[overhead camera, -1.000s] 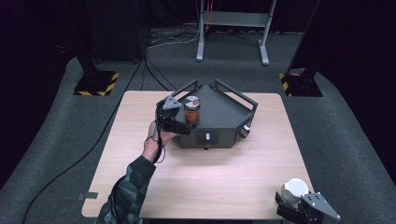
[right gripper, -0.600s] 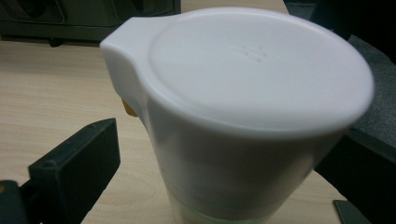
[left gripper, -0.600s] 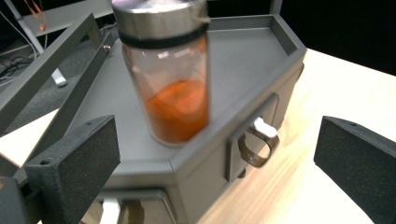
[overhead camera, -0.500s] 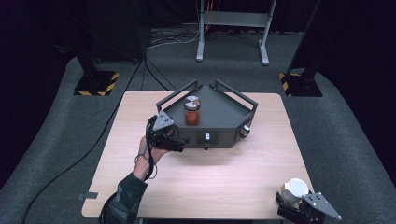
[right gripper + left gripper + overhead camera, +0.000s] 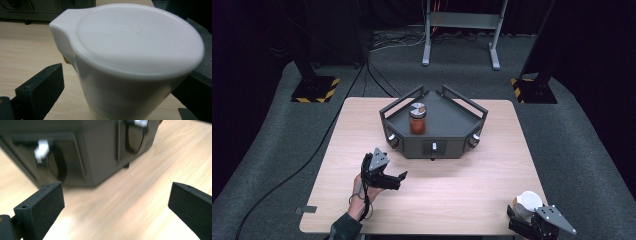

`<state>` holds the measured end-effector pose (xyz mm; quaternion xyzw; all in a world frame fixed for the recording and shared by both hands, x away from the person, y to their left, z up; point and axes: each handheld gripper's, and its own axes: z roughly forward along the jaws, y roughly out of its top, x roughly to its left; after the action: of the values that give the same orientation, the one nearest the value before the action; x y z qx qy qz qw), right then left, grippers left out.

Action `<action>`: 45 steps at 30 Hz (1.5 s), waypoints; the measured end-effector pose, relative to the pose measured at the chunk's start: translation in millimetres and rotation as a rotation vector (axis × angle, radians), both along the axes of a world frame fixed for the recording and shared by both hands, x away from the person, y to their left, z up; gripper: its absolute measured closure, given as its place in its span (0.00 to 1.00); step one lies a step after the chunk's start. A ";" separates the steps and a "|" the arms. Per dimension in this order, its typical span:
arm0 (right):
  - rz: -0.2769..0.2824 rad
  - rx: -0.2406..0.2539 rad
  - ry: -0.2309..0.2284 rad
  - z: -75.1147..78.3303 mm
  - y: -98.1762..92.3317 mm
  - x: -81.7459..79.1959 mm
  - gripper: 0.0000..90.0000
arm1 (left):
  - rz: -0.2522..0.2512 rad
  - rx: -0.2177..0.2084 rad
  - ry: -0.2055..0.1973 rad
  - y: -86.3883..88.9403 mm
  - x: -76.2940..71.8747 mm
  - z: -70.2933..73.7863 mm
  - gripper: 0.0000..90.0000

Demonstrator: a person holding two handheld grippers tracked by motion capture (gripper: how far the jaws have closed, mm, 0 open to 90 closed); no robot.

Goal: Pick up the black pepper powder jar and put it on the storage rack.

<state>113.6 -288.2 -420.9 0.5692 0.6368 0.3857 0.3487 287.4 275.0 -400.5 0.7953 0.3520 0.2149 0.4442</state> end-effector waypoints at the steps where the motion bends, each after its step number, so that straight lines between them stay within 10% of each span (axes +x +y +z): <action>1: -0.001 0.001 -0.002 -0.2 -0.2 -0.2 0.00 | 0.009 0.004 0.012 0.0 -3.6 -6.0 0.00; 13: -0.013 0.000 -0.002 0.4 -2.4 0.4 0.00 | 0.039 0.069 0.102 -4.8 -22.9 -39.7 0.00; 34: -0.003 0.006 0.006 -10.8 1.2 6.8 0.00 | 0.029 0.111 0.149 -8.7 -15.9 -38.2 0.00; 45: 0.013 0.040 0.015 -19.3 -5.9 6.6 0.23 | 0.034 0.116 0.167 -10.2 -13.0 -37.2 0.00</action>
<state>120.2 -294.2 -440.2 0.5749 0.6352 0.3962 0.3302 274.3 264.8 -437.7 0.8287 0.3884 0.1753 0.3628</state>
